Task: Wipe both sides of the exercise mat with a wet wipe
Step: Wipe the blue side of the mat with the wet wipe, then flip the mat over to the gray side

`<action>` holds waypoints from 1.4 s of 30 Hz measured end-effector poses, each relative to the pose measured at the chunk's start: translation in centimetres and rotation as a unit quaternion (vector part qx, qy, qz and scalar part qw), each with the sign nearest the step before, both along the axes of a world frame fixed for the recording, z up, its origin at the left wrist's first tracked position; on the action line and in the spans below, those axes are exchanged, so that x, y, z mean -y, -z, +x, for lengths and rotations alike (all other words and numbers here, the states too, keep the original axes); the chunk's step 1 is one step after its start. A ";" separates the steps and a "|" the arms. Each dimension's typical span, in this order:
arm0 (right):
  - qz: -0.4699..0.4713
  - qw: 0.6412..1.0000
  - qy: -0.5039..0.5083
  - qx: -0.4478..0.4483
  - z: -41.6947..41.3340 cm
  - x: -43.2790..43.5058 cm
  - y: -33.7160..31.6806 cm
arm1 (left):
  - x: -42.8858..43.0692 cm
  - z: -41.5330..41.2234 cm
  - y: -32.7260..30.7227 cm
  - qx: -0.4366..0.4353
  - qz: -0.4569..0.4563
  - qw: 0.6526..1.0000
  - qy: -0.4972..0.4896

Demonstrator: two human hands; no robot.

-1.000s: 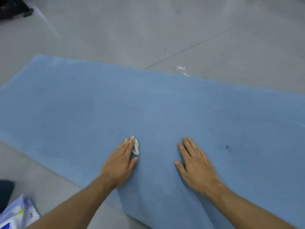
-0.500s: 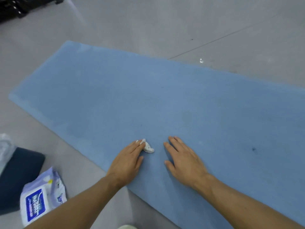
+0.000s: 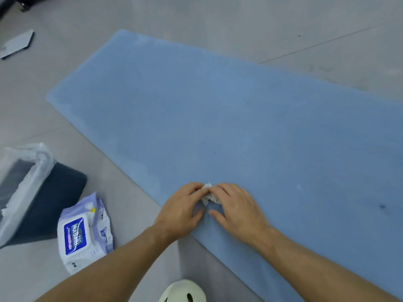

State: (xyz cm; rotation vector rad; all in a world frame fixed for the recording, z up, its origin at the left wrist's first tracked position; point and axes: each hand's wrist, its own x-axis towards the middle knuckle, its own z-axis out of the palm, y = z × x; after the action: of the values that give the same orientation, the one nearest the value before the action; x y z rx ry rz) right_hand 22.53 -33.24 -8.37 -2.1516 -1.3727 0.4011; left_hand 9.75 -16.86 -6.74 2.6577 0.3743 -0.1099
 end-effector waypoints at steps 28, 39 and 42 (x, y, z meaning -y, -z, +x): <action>-0.079 0.992 -0.050 0.080 -6.0 -3.3 -1.0 | -7.2 -5.8 0.3 -0.060 0.150 0.978 0.133; -0.112 0.984 -0.068 0.119 -7.3 -3.8 -2.3 | -7.6 -5.2 -2.6 -0.074 0.164 0.972 0.148; -0.113 0.986 -0.066 0.104 -6.9 -4.0 -3.8 | -7.9 -4.2 -3.8 -0.090 0.153 0.973 0.145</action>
State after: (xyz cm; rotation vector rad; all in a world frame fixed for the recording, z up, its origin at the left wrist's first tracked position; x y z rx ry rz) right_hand 15.61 -29.24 -4.59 -2.3464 -1.6637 0.4080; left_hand 5.50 -8.94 -2.97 3.0034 0.0576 -0.4183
